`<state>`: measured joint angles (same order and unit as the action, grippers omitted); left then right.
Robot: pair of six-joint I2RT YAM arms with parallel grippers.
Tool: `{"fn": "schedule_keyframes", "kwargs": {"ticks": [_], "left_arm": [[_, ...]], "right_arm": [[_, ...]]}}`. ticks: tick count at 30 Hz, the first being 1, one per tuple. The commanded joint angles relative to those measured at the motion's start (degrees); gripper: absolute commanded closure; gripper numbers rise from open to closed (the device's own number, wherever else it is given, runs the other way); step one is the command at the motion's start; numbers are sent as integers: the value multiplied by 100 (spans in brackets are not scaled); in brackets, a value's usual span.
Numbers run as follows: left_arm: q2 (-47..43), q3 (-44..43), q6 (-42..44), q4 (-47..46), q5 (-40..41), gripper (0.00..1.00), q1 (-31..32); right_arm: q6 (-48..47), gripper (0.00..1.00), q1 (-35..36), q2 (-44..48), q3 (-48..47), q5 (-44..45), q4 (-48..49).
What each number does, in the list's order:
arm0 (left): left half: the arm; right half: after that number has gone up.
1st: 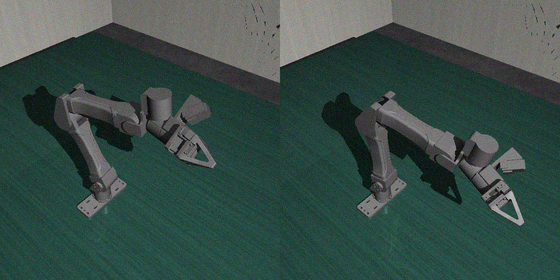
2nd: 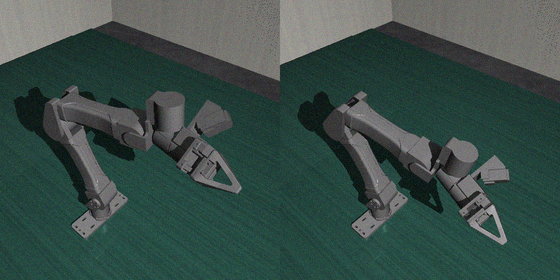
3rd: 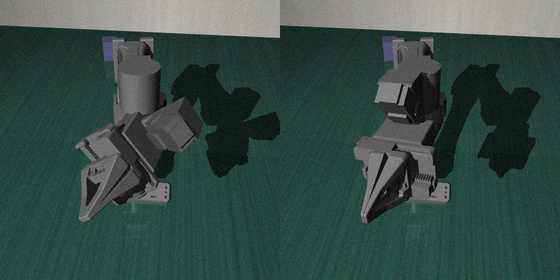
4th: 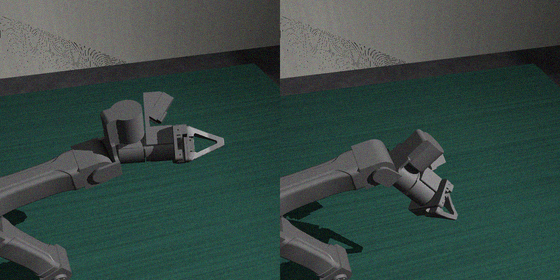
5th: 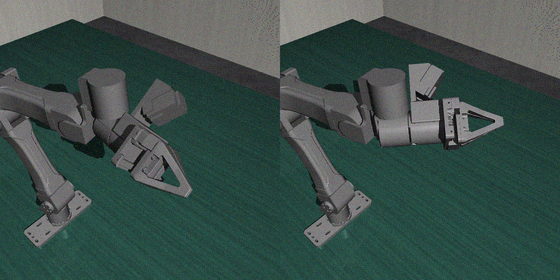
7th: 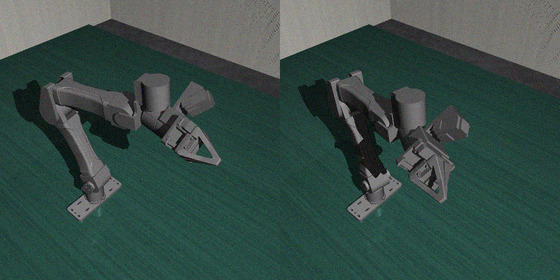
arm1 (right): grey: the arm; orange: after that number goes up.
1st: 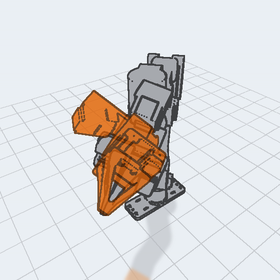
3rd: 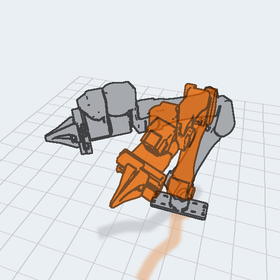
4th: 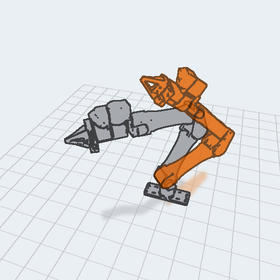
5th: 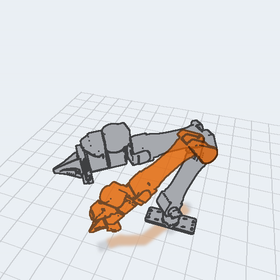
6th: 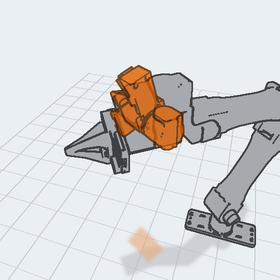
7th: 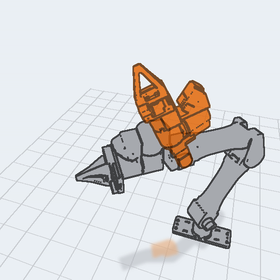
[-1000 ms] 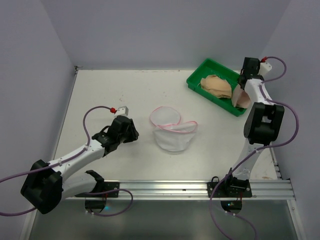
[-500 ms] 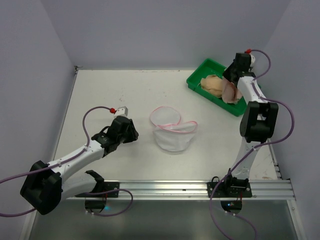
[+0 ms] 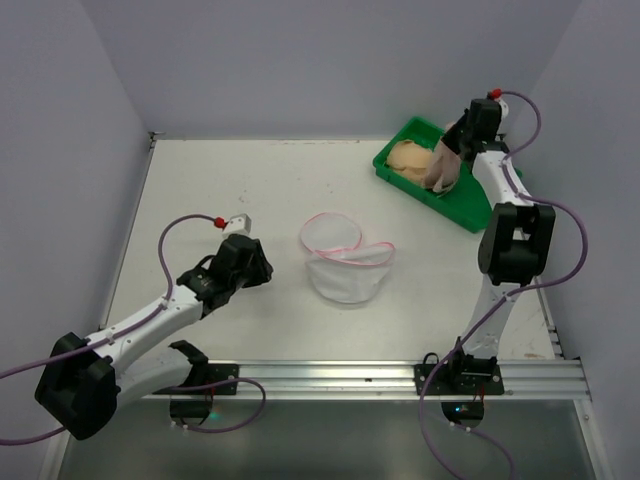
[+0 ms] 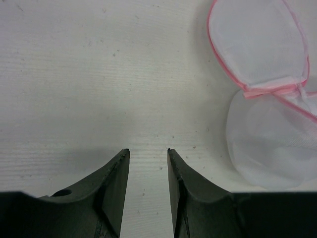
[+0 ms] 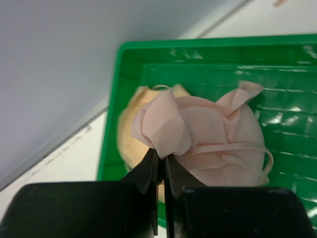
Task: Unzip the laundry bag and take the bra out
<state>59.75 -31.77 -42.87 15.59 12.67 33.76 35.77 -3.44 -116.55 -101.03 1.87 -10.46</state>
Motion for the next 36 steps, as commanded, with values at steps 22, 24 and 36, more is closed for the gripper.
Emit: {"fn": "schedule_keyframes", "kwargs": {"ticks": [22, 24, 36], "left_arm": [[222, -180, 68, -284, -115, 59, -62], [301, -250, 68, -346, -168, 59, -62], [1100, -778, 25, -1084, -985, 47, -133]], "right_arm": [[-877, 27, -350, 571, 329, 756, -836], [-1072, 25, -201, 747, 418, 341, -773], [-660, 22, 1679, 2434, 2340, 42, -1151]]}}
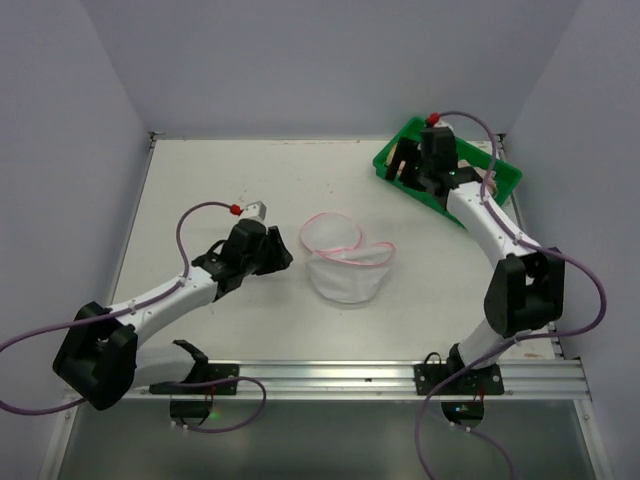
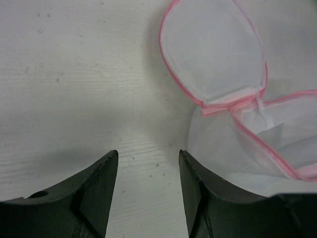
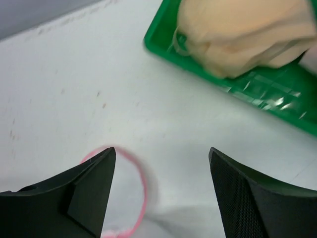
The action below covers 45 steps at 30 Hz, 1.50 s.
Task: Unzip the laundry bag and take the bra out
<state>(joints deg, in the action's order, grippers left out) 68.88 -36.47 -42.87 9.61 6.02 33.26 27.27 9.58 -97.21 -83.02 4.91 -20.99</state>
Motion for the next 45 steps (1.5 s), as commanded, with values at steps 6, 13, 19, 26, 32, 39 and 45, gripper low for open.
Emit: {"fn": "schedule_keyframes", "kwargs": {"ticks": [6, 13, 19, 26, 32, 39, 45], "left_arm": [[898, -738, 16, -846, -576, 36, -354], [2163, -1398, 112, -1452, -970, 36, -583], [3148, -1871, 25, -1655, -1226, 36, -732], [3877, -2127, -89, -1742, -1507, 46, -785], [3975, -1987, -300, -2103, -1903, 78, -786], [3221, -1776, -161, -2086, -1421, 100, -1031], [1990, -1618, 358, -1507, 310, 100, -1172]], "right_arm": [[797, 22, 1369, 1958, 2297, -682, 129], [1096, 23, 2223, 3137, 3169, -825, 350], [1202, 23, 2285, 3313, 3494, -1000, 403], [1220, 23, 2302, 3612, 3767, -1089, 482], [1220, 23, 2302, 3840, 3864, -904, 351], [1193, 24, 2294, 3990, 4039, -956, 368], [1237, 25, 2346, 3780, 3987, -1079, 570]]}}
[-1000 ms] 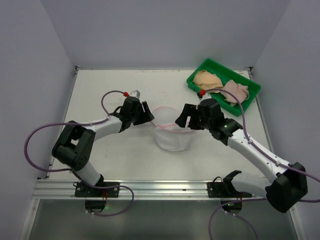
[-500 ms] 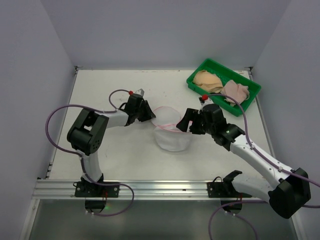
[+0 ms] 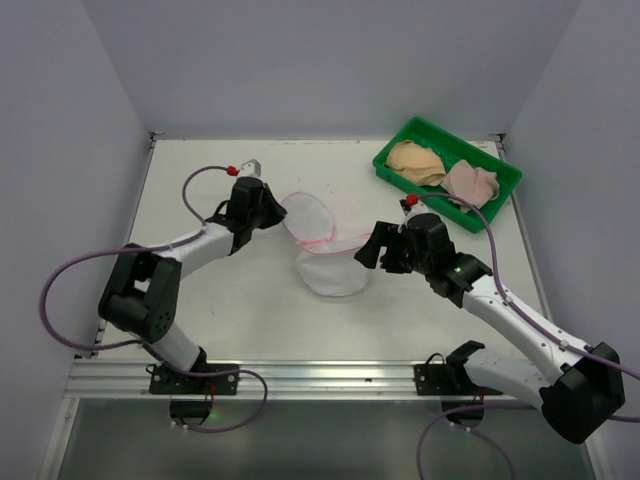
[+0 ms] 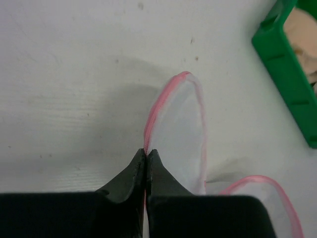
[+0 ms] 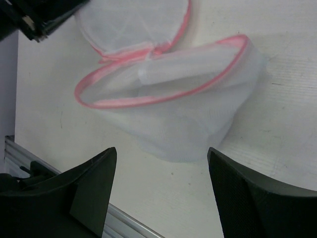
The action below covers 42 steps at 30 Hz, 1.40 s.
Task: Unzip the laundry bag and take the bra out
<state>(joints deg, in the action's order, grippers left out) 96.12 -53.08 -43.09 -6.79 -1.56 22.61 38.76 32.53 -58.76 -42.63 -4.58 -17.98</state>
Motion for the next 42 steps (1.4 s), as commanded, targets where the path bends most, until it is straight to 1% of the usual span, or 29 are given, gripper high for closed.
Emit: {"fn": "schedule_keyframes", "kwargs": {"ticks": [1, 3, 4, 5, 6, 9, 14, 17, 21, 24, 27, 28, 29, 31, 32, 35, 38, 40, 42], "left_arm": [[-1039, 78, 415, 186, 1462, 100, -116], [-1322, 219, 477, 318, 1859, 100, -125], [-1602, 280, 486, 336, 2218, 100, -125], [-1727, 402, 555, 345, 2378, 100, -125], [-1850, 456, 591, 388, 2702, 100, -125], [-2245, 614, 881, 424, 3055, 100, -117], [-2606, 887, 1347, 476, 2996, 100, -99], [-2852, 1054, 1531, 520, 2925, 100, -47], [-3177, 1081, 1874, 582, 3047, 100, 68], [-3283, 940, 2234, 617, 3031, 100, 270], [-3196, 773, 2700, 626, 3074, 100, 647], [-3100, 729, 2823, 643, 3161, 100, 779], [-3047, 668, 3024, 670, 3258, 100, 1041], [-2906, 624, 3105, 853, 3461, 100, 1219], [-2879, 597, 3079, 994, 3504, 100, 1280], [-2914, 614, 3061, 1083, 3549, 100, 1325], [-2976, 606, 3236, 1092, 3444, 100, 1482], [-2932, 571, 3377, 1083, 3400, 100, 1632], [-2871, 536, 3631, 1065, 3391, 100, 1921]], "right_arm": [[114, 25, 69, -143, -61, -201, 321], [114, 25, 104, -258, -61, -289, 496], [123, 25, 139, -424, -70, -359, 523], [131, 25, 157, -521, -105, -403, 602], [149, 25, 209, -618, -122, -456, 672], [184, 25, 288, -1022, -175, -667, 927], [377, 25, 315, -1803, -333, -1027, 1418], [667, 25, 315, -2147, -386, -1054, 1743], [1027, 30, 324, -2753, -474, -1010, 2210], [1089, 33, 350, -3061, -614, -966, 2438], [1116, 41, 341, -3492, -755, -1036, 2711], [1133, 46, 341, -3606, -877, -1097, 2747], [1151, 48, 350, -3825, -922, -1133, 2808], [1177, 54, 350, -4011, -1053, -1177, 2896], [1186, 60, 341, -4159, -1080, -1142, 2914], [1186, 71, 350, -4397, -1203, -984, 2774], [1177, 77, 359, -4547, -1230, -931, 2747], [1160, 79, 350, -4714, -1256, -939, 2747], [1169, 81, 350, -4907, -1309, -992, 2694]]}}
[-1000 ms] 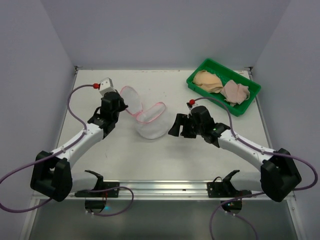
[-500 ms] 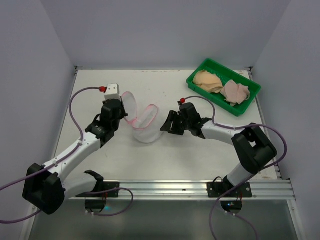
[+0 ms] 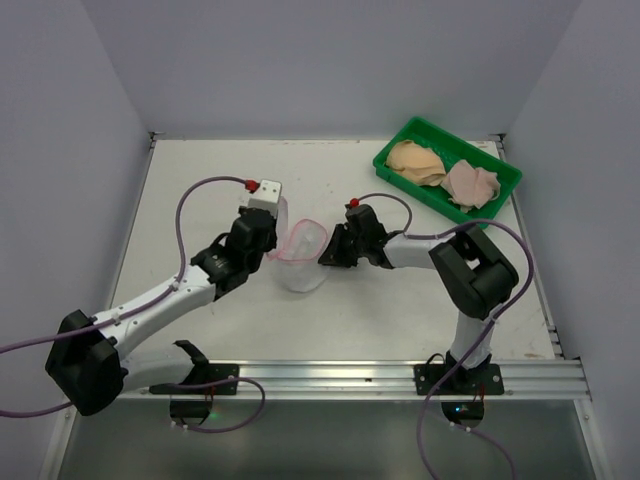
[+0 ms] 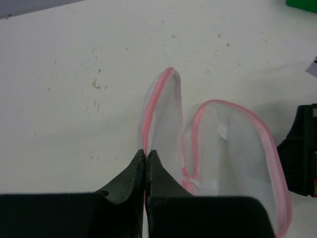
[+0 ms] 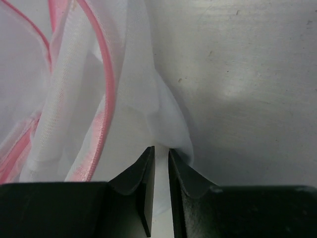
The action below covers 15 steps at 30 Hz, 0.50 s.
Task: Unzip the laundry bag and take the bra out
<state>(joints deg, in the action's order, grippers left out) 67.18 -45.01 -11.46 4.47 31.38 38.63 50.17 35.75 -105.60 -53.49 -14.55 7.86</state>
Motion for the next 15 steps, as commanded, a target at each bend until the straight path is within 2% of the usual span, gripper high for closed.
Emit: {"fn": "schedule_keyframes", "kwargs": {"ticks": [1, 5, 10, 15], "left_arm": [[145, -306, 661, -60, 123, 100, 433], [506, -385, 987, -60, 404, 100, 1144], [1069, -482, 1120, 19, 861, 95, 1656], [1403, -596, 1287, 98, 897, 80, 2016]], "right_arm": [[36, 81, 38, -267, -231, -4, 111], [36, 81, 38, -444, -240, -4, 137], [-43, 82, 29, -426, -197, 48, 146], [-60, 82, 29, -382, -144, 75, 199]]}}
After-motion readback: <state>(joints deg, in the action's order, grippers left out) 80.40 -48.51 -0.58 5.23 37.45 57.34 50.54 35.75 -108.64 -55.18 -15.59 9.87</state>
